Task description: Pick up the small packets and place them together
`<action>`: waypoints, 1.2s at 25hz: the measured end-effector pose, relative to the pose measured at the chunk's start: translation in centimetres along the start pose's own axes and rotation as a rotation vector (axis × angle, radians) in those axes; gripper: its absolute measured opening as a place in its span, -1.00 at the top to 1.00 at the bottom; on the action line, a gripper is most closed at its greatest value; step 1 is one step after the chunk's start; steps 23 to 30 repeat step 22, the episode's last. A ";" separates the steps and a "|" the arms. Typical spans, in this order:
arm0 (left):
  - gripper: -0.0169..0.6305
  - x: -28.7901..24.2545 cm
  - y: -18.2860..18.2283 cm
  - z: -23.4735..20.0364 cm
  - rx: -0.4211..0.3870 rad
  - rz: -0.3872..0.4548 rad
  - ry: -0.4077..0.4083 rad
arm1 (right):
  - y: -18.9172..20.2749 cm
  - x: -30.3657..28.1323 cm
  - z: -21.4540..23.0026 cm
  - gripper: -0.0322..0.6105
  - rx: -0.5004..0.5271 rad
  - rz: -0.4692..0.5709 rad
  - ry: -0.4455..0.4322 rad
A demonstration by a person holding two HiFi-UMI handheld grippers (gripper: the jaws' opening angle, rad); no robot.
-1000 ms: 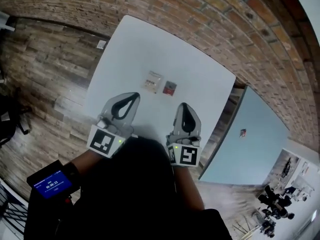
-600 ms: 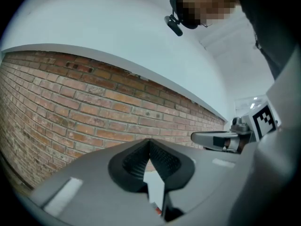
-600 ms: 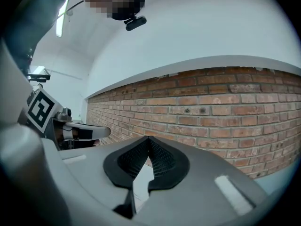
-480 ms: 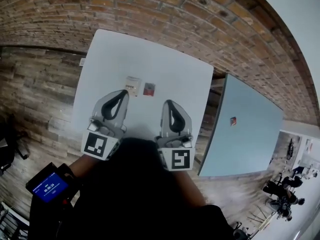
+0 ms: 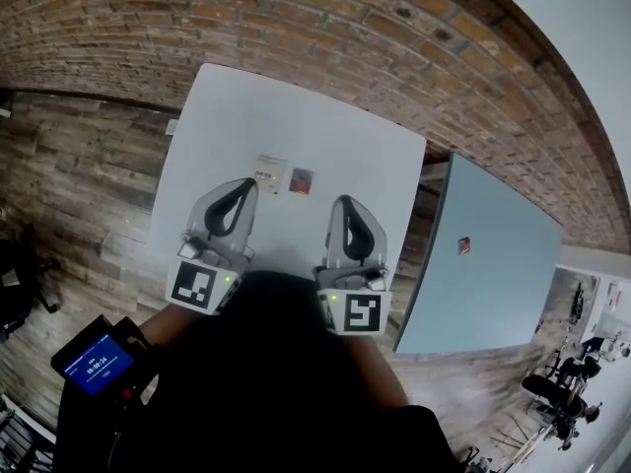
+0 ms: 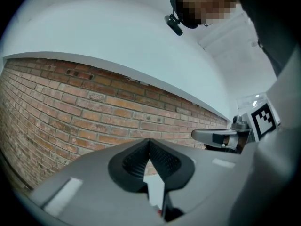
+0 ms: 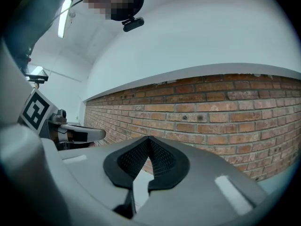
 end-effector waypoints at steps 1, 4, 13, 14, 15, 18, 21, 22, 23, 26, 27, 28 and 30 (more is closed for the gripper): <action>0.95 0.1 0.0 -0.2 -0.010 0.001 -0.001 | 0.0 0.0 0.0 0.90 0.000 0.002 0.002; 0.95 0.5 0.1 -0.9 -0.028 -0.007 -0.016 | 0.0 0.2 0.1 0.90 0.004 -0.002 0.010; 0.95 1.0 0.4 -1.6 -0.023 -0.006 -0.034 | 1.0 0.4 0.2 0.90 0.002 -0.024 0.026; 0.95 1.0 0.3 -1.7 -0.022 -0.004 -0.035 | 1.2 0.4 0.2 0.90 0.014 -0.031 0.023; 0.95 1.0 0.2 -1.6 -0.019 0.000 -0.035 | 1.4 0.5 0.2 0.90 0.020 -0.038 0.022; 0.95 0.9 0.2 -1.5 -0.009 0.009 -0.037 | 1.6 0.5 0.5 0.90 0.017 -0.045 0.029; 0.95 0.8 0.5 -1.5 -0.018 0.000 -0.027 | 1.7 0.6 0.8 0.90 0.014 -0.046 0.045; 0.95 0.8 0.6 -1.5 -0.021 -0.003 -0.022 | 1.8 0.6 0.9 0.90 0.014 -0.047 0.050; 0.95 0.8 0.6 -1.5 -0.021 -0.003 -0.022 | 1.8 0.6 0.9 0.90 0.014 -0.047 0.050; 0.95 0.8 0.6 -1.5 -0.021 -0.003 -0.022 | 1.8 0.6 0.9 0.90 0.014 -0.047 0.050; 0.95 0.8 0.6 -1.5 -0.021 -0.003 -0.022 | 1.8 0.6 0.9 0.90 0.014 -0.047 0.050; 0.95 0.8 0.6 -1.5 -0.021 -0.003 -0.022 | 1.8 0.6 0.9 0.90 0.014 -0.047 0.050; 0.95 0.8 0.6 -1.5 -0.021 -0.003 -0.022 | 1.8 0.6 0.9 0.90 0.014 -0.047 0.050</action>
Point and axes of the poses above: the fingertips, and each gripper's own axes: x backward along the fingers, z to its right, y out of its underside, the point moved 7 cm from there along x, backward along the fingers, and after that the axes turned 14 degrees about x, right-handed, at the moved point
